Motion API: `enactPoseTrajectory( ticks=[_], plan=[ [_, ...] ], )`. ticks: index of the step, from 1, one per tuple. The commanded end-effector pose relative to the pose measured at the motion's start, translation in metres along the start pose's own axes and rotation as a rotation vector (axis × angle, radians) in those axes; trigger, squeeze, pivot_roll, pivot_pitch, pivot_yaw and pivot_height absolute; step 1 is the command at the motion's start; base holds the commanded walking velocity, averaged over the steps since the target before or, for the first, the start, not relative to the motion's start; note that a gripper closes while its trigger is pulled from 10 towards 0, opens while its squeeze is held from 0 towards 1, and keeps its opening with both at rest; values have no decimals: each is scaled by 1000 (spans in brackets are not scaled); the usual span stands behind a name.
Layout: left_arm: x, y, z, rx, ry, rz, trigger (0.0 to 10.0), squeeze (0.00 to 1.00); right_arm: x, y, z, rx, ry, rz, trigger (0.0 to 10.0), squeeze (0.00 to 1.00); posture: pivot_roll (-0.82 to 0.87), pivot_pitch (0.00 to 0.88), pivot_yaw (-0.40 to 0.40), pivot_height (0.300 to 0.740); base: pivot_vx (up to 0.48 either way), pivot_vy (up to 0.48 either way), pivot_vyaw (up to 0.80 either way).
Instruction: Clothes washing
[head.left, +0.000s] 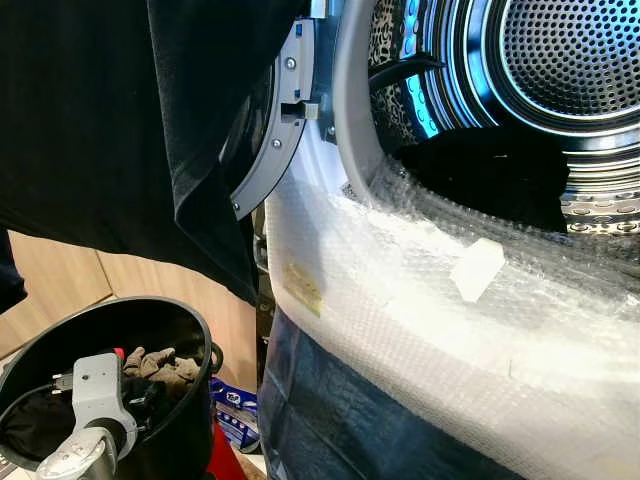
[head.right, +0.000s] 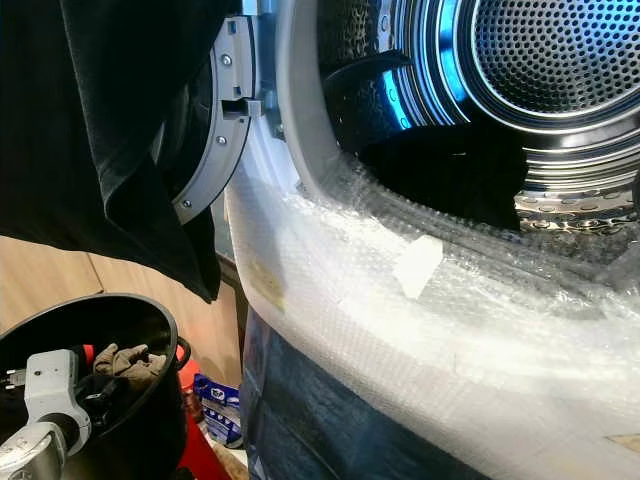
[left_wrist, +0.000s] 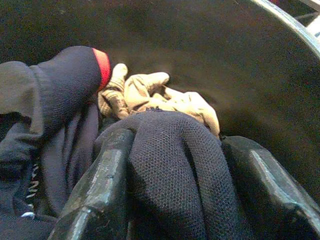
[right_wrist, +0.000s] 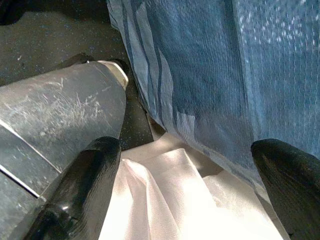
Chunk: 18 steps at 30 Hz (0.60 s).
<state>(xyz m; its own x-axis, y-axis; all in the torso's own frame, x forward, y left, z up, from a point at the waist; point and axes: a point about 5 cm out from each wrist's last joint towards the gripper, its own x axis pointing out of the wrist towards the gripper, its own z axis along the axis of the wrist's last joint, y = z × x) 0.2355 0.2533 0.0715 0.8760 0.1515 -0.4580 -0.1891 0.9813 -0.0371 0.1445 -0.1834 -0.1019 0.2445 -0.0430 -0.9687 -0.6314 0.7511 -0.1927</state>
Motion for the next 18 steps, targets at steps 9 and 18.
enactPoseTrajectory(
  ticks=[9,18],
  plan=[
    [-1,-4,-12,63,67,-54,0,0,-1,-9,9,-40,-28,-45,10000,0,176,0,-85,740,0,0,0],
    [-4,2,0,110,43,-76,0,0,-2,-6,20,-78,-54,-21,10000,0,187,0,-87,740,0,0,0]
  ],
)
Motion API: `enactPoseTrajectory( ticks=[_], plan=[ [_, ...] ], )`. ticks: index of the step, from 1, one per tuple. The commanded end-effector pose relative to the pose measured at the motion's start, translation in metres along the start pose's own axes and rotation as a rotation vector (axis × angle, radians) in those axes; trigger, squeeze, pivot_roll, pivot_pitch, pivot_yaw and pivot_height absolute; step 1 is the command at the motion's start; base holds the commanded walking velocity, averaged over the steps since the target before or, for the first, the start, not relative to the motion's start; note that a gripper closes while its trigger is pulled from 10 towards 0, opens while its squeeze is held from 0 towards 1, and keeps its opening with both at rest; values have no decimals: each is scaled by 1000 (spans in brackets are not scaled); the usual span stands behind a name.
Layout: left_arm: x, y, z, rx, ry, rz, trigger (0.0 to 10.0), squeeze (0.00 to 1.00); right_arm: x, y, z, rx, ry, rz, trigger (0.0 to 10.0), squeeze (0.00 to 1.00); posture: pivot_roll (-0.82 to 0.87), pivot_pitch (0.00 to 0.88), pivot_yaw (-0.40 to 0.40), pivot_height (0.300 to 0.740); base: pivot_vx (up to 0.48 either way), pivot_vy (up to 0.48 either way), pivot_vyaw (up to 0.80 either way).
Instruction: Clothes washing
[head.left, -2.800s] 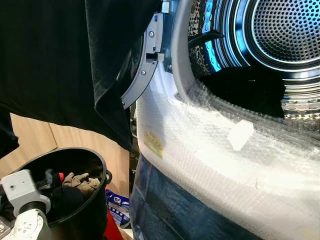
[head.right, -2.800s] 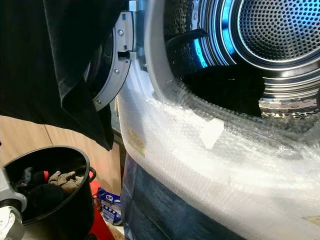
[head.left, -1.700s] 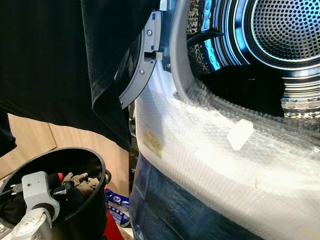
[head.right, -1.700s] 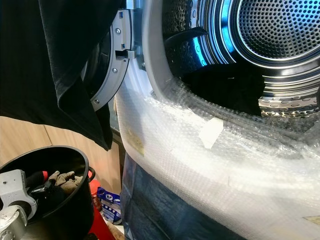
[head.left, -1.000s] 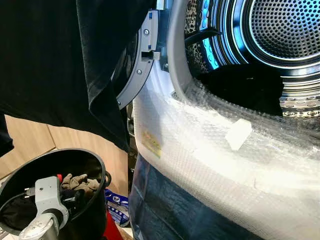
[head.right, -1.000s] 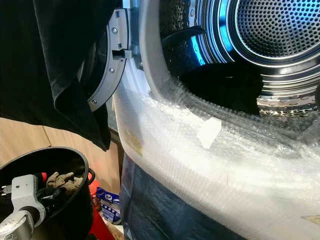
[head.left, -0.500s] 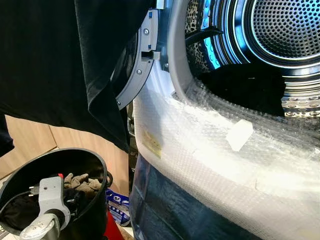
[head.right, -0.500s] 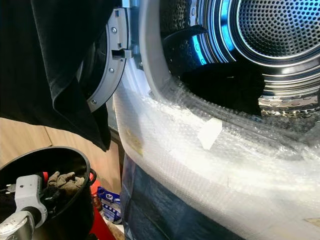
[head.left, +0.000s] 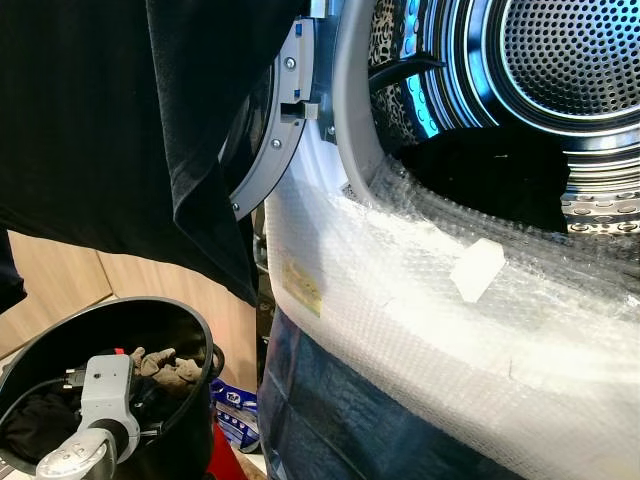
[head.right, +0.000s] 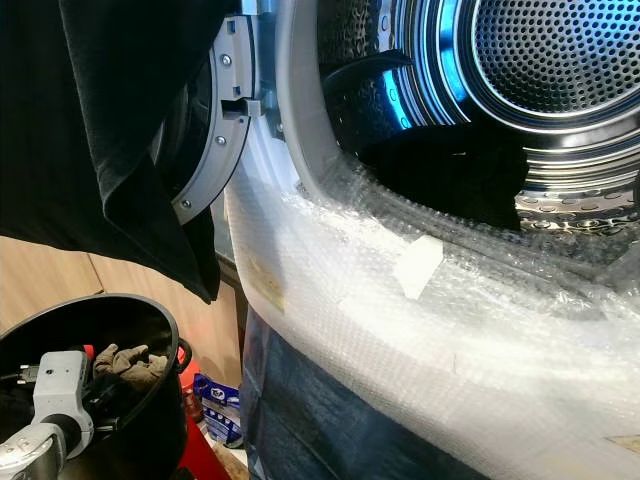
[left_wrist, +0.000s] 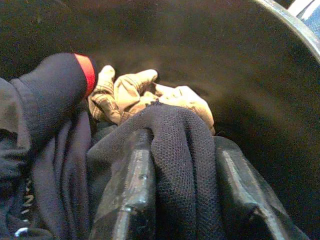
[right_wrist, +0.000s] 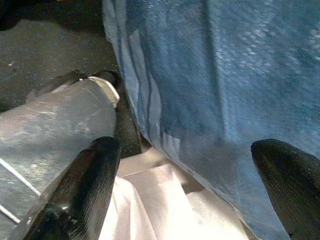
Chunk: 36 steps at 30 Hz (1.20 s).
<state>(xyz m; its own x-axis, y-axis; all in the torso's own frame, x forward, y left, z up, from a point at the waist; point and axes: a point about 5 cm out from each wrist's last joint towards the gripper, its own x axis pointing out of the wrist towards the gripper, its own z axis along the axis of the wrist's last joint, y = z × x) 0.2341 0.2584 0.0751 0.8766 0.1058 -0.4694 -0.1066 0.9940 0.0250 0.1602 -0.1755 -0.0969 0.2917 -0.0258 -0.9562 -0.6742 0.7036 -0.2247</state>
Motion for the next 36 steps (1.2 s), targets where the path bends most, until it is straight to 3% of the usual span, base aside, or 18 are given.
enactPoseTrajectory(
  ticks=[1,7,13,15,18,23,26,29,31,32,33,35,36],
  plan=[
    [-1,-4,-2,25,27,-36,0,0,0,-1,4,-9,-9,-1,10000,0,188,0,-86,740,0,0,0],
    [-6,-3,5,49,10,-57,0,0,0,-4,8,-6,-32,-27,10000,0,191,0,-92,740,0,0,0],
    [-15,-8,44,186,-111,-222,0,0,-1,-6,4,-16,-21,-18,10000,0,212,0,-100,740,0,0,0],
    [-23,-27,65,320,-196,-449,0,0,-1,-8,3,-6,-16,-20,10000,0,243,0,-113,740,0,0,0],
    [-26,-43,80,439,-243,-633,0,0,-1,-7,3,-9,-12,-16,10000,0,257,0,-106,740,0,0,0],
    [-28,-78,97,523,-230,-909,0,0,-1,-9,12,21,-35,-29,10000,0,247,0,-83,740,0,0,0],
    [-27,-93,102,568,-241,-998,0,0,-1,-8,15,34,-43,-31,10000,0,232,0,-67,740,0,0,0],
    [-27,-131,110,610,-271,-1161,0,0,-1,-6,17,61,-50,-31,10000,0,213,0,-60,740,0,0,0],
    [-28,-139,111,618,-276,-1196,0,0,-1,-6,17,66,-50,-31,10000,0,213,0,-60,740,0,0,0],
    [-29,-157,111,626,-276,-1275,0,0,-1,-5,16,66,-47,-30,10000,0,208,0,-62,740,0,0,0],
    [-29,-157,111,626,-276,-1275,0,0,-1,-5,16,66,-47,-30,10000,0,208,0,-62,740,0,0,0],
    [-31,-183,99,614,-241,-1402,0,0,-1,-5,12,56,-38,-32,10000,0,180,0,-51,740,0,0,0],
    [-31,-183,99,614,-241,-1402,0,0,-1,-5,12,56,-38,-32,10000,0,180,0,-51,740,0,0,0]
  ],
)
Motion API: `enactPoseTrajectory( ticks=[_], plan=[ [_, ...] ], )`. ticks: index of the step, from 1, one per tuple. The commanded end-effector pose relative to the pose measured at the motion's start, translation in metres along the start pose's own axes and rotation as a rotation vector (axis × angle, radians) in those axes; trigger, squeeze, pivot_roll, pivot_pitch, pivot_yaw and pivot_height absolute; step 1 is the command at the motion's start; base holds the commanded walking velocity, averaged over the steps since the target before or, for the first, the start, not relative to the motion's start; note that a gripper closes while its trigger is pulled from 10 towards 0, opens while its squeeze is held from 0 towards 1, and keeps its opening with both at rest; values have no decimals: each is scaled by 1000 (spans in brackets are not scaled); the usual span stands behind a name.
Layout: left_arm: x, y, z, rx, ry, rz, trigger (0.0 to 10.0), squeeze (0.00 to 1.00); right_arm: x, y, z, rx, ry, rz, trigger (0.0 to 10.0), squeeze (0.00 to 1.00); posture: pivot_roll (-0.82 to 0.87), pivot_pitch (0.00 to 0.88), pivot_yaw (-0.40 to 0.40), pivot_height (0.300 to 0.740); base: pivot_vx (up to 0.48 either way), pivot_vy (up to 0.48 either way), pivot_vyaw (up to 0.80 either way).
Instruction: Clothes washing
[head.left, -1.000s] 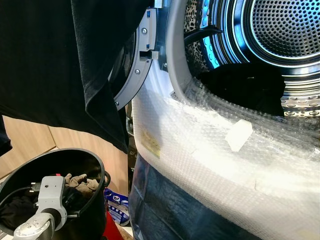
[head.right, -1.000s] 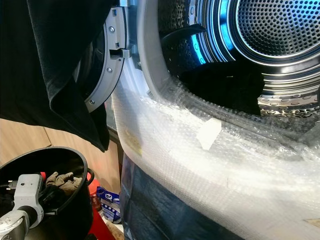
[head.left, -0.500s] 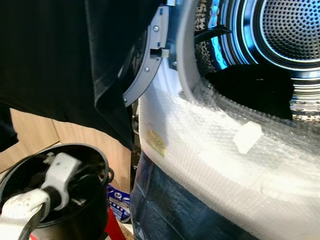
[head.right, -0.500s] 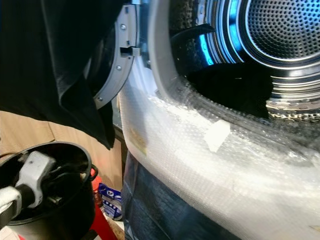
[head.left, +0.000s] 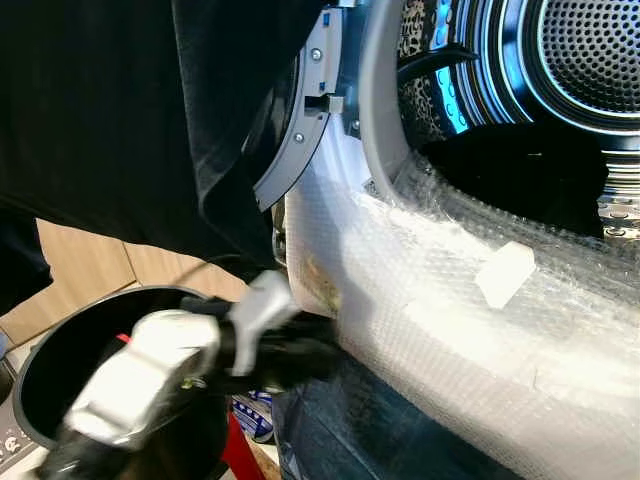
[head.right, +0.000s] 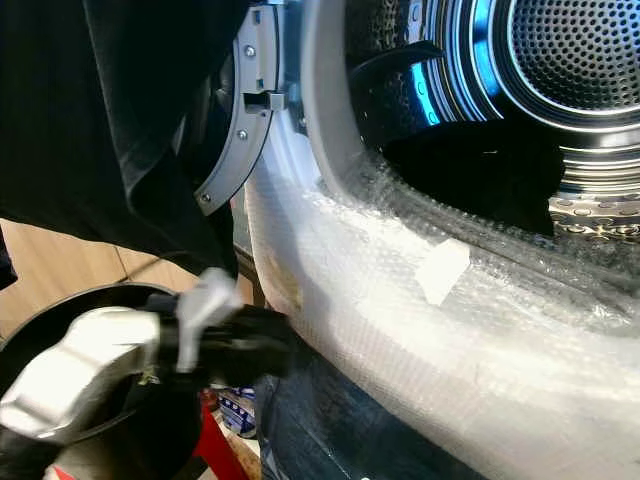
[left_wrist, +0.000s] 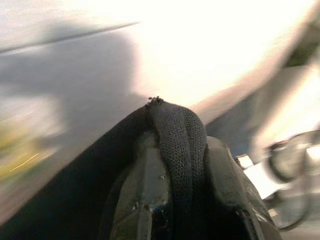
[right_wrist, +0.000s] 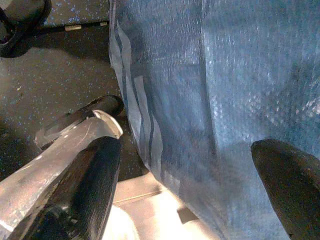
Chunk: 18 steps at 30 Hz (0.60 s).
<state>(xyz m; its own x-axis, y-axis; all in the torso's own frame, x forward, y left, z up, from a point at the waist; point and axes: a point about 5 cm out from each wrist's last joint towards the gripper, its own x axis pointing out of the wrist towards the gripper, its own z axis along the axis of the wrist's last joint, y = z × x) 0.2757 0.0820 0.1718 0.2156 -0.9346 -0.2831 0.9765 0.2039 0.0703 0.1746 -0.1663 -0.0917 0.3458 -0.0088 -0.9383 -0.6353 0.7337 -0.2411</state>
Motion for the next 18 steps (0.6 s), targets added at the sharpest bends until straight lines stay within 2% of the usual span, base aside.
enactPoseTrajectory(
  ticks=[1,4,6,8,9,10,14,18],
  plan=[
    [16,-10,0,11,-6,-103,0,0,0,-1,-6,11,18,-6,10000,0,165,0,-44,740,0,0,0],
    [35,-25,-3,-22,-21,-208,0,0,0,-2,-9,24,21,-12,10000,0,150,0,-37,740,0,0,0],
    [40,-27,-2,-30,-29,-230,0,0,0,-2,-11,25,25,-15,10000,0,146,0,-36,740,0,0,0],
    [58,-39,-1,-33,-29,-303,0,0,0,0,-17,-4,41,-12,10000,0,149,0,-37,740,0,0,0],
    [61,-41,-1,-31,-30,-316,0,0,0,1,-18,-11,43,-10,10000,0,149,0,-37,740,0,0,0],
    [70,-46,3,-30,-46,-331,0,0,0,3,-20,-12,47,-1,10000,0,153,0,-43,740,0,0,0],
    [82,-49,8,-13,-58,-319,0,0,0,5,-20,5,48,0,10000,0,138,0,-39,740,0,0,0],
    [75,-43,4,-37,-68,-255,0,0,0,7,-18,17,36,2,10000,0,126,0,-41,740,0,0,0]
  ],
)
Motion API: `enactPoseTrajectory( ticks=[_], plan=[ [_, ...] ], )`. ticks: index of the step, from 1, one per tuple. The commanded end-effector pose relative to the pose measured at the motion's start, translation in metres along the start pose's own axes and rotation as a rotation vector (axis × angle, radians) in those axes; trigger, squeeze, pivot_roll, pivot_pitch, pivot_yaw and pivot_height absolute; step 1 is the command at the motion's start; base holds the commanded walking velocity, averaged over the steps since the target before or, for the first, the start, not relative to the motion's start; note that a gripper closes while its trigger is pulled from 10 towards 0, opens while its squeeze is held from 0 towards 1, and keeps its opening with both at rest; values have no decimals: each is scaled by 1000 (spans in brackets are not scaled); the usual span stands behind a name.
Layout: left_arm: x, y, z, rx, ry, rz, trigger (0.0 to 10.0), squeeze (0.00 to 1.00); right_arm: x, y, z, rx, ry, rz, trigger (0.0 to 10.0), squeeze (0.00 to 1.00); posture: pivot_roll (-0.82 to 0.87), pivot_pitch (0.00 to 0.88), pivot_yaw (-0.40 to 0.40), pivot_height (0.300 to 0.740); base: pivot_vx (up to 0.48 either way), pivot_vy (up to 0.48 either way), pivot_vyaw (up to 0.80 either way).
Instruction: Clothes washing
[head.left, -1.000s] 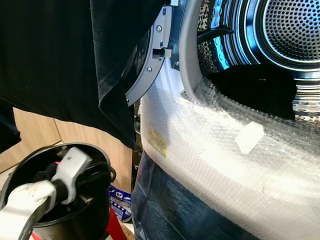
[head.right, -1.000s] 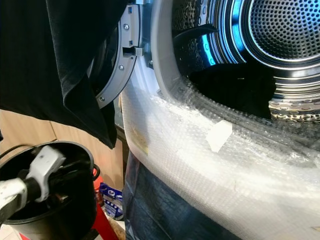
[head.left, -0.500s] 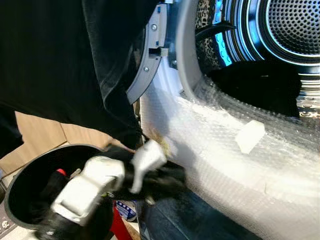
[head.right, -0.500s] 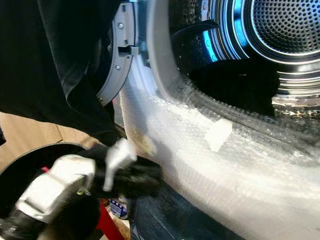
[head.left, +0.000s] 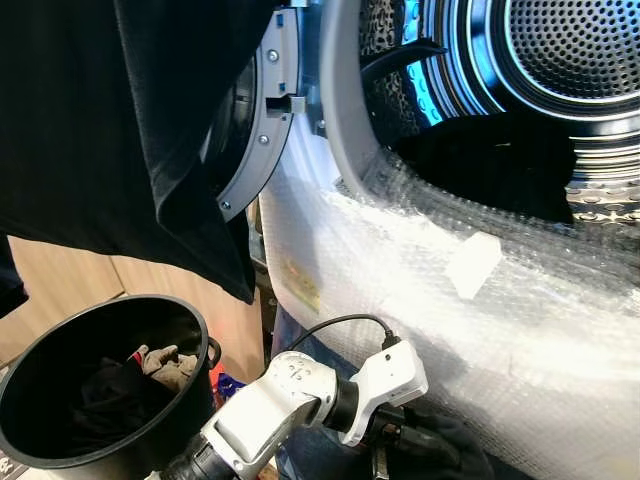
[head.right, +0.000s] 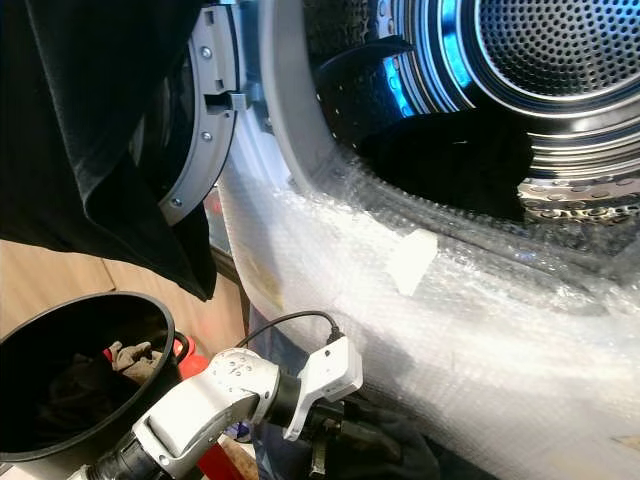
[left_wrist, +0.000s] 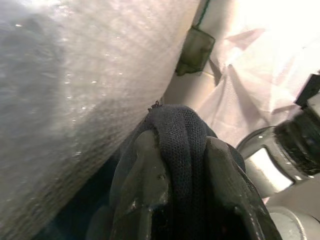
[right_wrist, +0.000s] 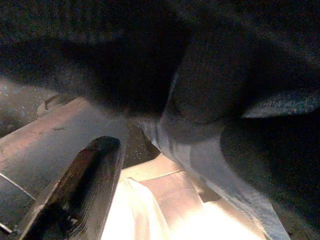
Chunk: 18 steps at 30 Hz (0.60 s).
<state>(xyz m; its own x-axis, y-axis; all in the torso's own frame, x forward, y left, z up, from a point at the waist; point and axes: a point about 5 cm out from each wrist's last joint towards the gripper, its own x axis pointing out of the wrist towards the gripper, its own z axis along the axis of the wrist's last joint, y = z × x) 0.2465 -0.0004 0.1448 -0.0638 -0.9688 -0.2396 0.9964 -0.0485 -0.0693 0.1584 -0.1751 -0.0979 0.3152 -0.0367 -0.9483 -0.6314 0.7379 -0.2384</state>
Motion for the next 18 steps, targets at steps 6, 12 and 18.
enactPoseTrajectory(
  ticks=[6,12,18],
  plan=[
    [-41,6,-10,-11,7,177,0,0,0,2,5,-72,-28,8,10000,0,122,0,-45,740,0,0,0],
    [-79,-3,-39,-77,102,293,0,0,-3,-18,8,-237,-93,10,10000,0,136,0,-65,740,0,0,0],
    [-81,-8,-49,-97,133,310,0,0,-9,-31,2,-358,-171,179,10000,0,116,0,-74,740,0,0,0]
  ],
)
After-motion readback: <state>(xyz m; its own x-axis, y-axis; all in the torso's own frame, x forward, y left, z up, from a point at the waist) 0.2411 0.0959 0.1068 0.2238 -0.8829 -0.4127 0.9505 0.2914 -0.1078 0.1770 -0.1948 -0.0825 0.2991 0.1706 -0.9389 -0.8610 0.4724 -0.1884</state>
